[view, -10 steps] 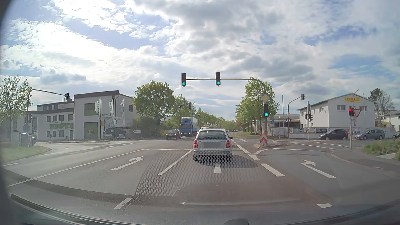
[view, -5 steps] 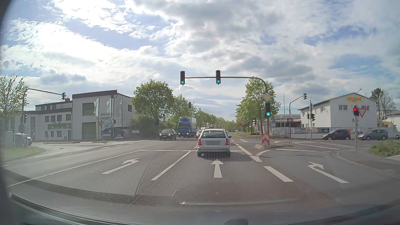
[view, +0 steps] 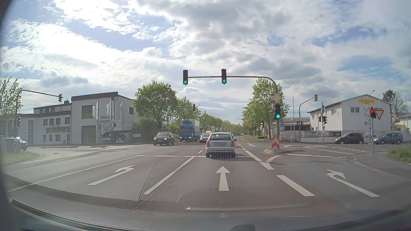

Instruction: Follow the waypoints while adhering to traffic rules and regulations

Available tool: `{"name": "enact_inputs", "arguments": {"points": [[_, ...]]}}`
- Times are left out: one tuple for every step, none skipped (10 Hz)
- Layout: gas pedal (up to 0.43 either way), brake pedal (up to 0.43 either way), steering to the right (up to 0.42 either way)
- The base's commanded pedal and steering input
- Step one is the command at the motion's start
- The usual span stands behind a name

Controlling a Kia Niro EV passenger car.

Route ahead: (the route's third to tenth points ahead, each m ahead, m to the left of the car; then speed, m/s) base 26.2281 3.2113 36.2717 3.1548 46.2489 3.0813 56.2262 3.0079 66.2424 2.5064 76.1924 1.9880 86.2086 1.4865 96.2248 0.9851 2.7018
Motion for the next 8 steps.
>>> {"name": "enact_inputs", "arguments": {"points": [[0.248,0.0,0.004],[0.248,0.0,0.003],[0.248,0.0,0.004],[0.248,0.0,0.004],[0.248,0.0,0.003],[0.248,0.0,0.004],[0.26,0.0,0.006],[0.26,0.0,0.006]]}}
